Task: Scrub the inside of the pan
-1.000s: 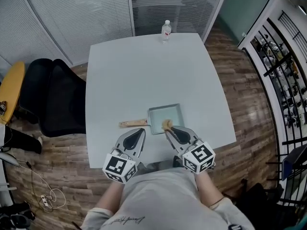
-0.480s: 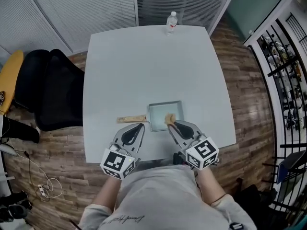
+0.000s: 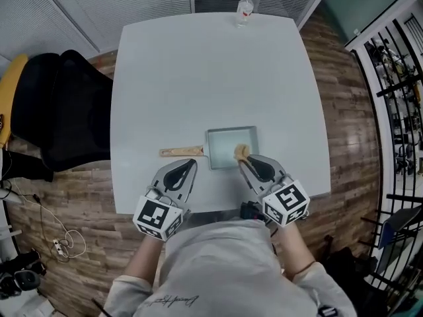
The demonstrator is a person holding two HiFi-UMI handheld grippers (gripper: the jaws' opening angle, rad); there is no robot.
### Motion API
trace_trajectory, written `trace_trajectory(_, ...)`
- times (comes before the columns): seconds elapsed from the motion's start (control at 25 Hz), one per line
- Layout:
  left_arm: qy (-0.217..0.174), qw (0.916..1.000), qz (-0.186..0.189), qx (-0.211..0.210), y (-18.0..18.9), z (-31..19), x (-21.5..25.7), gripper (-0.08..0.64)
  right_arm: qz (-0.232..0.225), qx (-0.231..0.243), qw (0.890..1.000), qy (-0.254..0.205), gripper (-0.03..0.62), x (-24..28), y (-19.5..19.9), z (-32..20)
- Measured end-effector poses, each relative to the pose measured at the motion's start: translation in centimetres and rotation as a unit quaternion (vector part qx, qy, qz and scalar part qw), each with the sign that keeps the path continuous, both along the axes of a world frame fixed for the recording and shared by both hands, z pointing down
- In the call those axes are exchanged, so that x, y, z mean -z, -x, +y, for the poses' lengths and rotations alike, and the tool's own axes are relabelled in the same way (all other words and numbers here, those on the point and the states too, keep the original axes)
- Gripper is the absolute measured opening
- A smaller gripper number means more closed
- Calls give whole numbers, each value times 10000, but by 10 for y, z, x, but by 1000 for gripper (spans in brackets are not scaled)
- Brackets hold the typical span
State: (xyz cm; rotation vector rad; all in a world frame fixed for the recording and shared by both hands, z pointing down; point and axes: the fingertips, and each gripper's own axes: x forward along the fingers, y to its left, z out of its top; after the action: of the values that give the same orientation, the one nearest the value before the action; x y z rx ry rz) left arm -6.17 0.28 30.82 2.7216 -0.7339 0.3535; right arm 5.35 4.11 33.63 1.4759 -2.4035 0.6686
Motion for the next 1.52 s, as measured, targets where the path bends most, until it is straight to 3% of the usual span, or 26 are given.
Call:
trace_trajectory(0.36, 46, 9995, -300, -63, 2, -9, -19, 11, 13, 58, 9998, 184, 62, -17, -9, -3)
trace_trajectory(0.92, 13, 9921, -1015, -743, 5, -17, -49, 11, 52, 216, 9988, 439, 62, -40, -15, -9)
trace_trajectory(1.28, -101, 9719, -1766, -1552, 2, -18, -83, 17, 265, 513, 9967, 565, 62, -55, -7, -13)
trace_trajectory(1.52, -129, 9411, -2464, -2314, 0, -14, -119, 94, 302, 597, 9956, 660, 62, -64, -7, -18)
